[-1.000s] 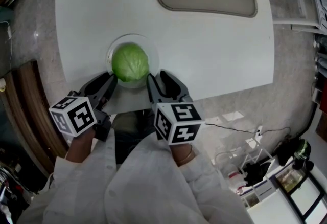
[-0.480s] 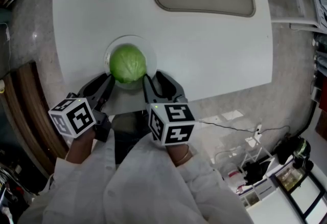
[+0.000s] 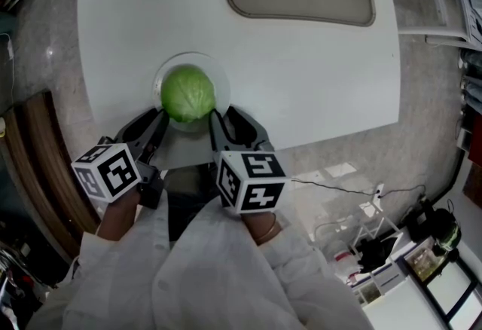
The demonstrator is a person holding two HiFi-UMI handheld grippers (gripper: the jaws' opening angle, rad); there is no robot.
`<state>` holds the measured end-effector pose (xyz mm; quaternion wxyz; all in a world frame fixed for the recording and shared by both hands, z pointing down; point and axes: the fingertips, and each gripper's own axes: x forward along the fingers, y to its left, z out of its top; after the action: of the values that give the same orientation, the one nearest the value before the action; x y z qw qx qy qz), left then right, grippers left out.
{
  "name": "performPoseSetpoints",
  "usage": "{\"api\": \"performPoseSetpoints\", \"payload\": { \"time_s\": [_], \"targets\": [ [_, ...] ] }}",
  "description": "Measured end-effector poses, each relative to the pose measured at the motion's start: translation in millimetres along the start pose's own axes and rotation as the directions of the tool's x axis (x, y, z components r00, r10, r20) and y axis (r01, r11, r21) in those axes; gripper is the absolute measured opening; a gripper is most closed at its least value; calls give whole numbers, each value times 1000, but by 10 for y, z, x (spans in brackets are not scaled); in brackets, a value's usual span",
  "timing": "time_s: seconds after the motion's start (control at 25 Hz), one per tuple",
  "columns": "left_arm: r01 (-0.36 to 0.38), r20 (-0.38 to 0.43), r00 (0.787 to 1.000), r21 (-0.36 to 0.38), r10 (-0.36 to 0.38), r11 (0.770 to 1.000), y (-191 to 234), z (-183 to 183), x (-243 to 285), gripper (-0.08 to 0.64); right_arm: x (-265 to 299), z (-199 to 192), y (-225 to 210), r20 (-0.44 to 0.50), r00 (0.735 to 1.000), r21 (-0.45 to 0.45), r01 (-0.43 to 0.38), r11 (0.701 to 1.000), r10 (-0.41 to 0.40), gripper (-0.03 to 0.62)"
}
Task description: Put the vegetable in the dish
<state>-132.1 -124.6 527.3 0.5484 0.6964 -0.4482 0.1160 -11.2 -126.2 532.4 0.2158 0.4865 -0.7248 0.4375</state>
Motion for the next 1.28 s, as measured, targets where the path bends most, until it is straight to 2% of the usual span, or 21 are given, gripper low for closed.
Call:
{"api": "performPoseSetpoints", "payload": {
  "time_s": [0.16, 0.48, 0.72, 0.88, 1.16, 1.28],
  "targets": [
    [-23, -2, 1000, 10, 23, 1000, 14, 1, 10, 69, -1, 7, -23, 2, 1000, -25, 27, 999, -27, 114],
    [-10, -14, 1000, 1, 10, 1000, 24, 0, 13, 63, 5, 11, -12, 10, 999, -49, 36, 998, -35, 109],
    [-39, -3, 999, 79, 40, 996, 2, -4, 2, 64, -2, 32, -13, 19, 1000, -66, 26, 998, -25, 100],
    [-73, 35, 997, 113, 69, 991, -10, 10, -12, 64, -12, 29, -3, 27, 999, -86, 23, 996, -20, 98],
    [-72, 36, 997, 189, 67, 979, -17, 18, -10, 64, -13, 28, -11, 43, 999, -92, 29, 995, -25, 91],
    [-70, 31, 997, 200, 65, 977, -49, 14, -24, 63, -51, 23, -12, 48, 999, -88, 30, 996, -26, 91]
  ]
}}
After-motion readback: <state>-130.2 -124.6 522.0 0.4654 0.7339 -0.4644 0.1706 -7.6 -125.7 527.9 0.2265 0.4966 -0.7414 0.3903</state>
